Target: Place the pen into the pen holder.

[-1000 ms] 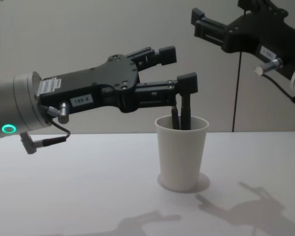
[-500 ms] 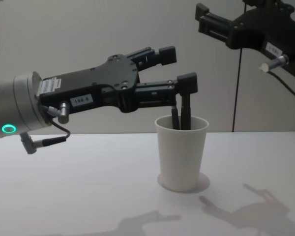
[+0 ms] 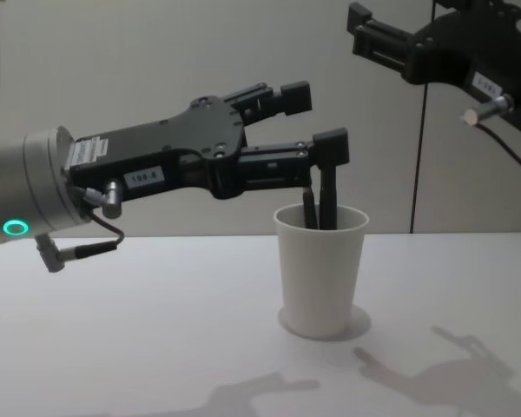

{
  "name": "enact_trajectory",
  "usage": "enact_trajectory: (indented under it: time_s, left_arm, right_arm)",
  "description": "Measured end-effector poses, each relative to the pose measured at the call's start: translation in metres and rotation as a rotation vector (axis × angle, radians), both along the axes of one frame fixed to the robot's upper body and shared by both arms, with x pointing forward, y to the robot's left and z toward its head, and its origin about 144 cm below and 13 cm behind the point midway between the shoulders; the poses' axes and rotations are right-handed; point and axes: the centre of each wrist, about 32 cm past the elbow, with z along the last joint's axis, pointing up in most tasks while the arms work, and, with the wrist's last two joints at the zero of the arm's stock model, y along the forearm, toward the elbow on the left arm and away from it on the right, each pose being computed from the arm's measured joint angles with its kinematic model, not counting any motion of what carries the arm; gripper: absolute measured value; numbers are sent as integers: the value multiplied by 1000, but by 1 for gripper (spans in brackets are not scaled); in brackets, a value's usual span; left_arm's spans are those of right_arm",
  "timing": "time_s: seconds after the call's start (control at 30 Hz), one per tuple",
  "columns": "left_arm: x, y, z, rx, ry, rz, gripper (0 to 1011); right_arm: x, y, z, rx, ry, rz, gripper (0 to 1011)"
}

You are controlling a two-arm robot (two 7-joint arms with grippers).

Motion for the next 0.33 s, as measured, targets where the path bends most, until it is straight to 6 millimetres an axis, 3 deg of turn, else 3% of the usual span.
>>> enact_trajectory:
  time_s: [0.33]
  left_arm:
    - [0,0,0,0,0,0,1004]
  right_arm:
    - [0,0,0,0,-1,-1,1001]
